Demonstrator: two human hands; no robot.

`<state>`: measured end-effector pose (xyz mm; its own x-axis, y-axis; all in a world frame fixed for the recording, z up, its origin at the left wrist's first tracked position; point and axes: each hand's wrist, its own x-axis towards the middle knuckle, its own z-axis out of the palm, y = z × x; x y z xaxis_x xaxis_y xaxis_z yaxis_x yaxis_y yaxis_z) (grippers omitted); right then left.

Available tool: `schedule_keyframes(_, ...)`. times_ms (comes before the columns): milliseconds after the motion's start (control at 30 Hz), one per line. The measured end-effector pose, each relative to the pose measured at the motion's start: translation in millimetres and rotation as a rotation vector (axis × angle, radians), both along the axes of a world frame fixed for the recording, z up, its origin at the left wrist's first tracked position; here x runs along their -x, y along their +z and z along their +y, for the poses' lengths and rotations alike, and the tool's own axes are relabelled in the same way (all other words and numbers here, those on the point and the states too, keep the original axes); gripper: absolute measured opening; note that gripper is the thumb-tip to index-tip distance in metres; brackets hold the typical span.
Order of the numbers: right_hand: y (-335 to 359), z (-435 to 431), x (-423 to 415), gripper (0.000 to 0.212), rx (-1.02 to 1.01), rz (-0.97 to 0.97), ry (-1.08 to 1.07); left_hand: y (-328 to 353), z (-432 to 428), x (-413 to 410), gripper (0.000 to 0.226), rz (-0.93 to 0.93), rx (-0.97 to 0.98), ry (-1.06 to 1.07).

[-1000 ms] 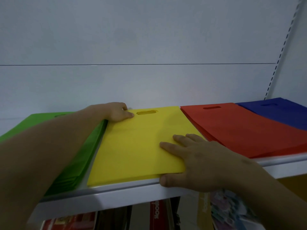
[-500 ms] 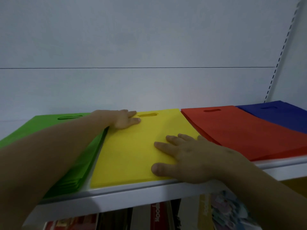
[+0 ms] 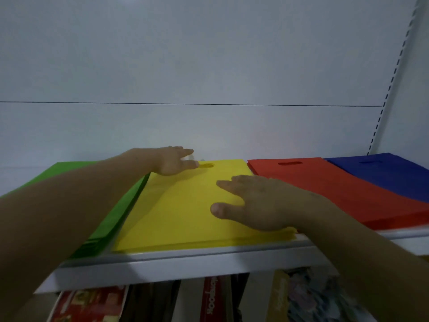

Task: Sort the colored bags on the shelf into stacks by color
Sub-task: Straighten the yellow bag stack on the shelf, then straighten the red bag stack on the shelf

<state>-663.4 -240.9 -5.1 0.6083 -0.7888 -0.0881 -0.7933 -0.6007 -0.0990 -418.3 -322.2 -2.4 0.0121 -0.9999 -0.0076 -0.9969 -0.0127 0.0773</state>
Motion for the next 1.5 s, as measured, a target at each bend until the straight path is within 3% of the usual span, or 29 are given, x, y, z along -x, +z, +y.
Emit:
schedule_keyframes(100,2.9,-25.0,17.4,0.104,0.016,-0.103,-0.028,3.7,15.9,18.7,0.072,0.02,0.03,-0.011)
schedule_keyframes(267,-1.2,-69.0,47.3,0.079,0.079,-0.159,-0.073,-2.7,41.7,59.7,0.07,0.055,0.024,-0.048)
schedule_keyframes(733,0.5,-91.9,120.7,0.08,0.117,-0.067,-0.316,-12.3,83.2,152.0,0.068,0.189,-0.029,-0.241)
schedule_keyframes(1133,5.2,-198.3,156.7,0.081,0.116,-0.01,-0.185,-17.1,85.2,213.0,0.071,0.243,0.034,-0.067)
schedule_keyframes(1333,-7.3,-247.8,165.2,0.082,0.084,0.013,-0.128,-20.6,85.1,249.9,0.102,0.046,-0.053,0.04)
schedule_keyframes(1500,-12.1,-273.5,168.2,0.076,-0.046,0.026,-0.067,-27.4,79.5,263.1,0.113,-0.108,-0.107,0.073)
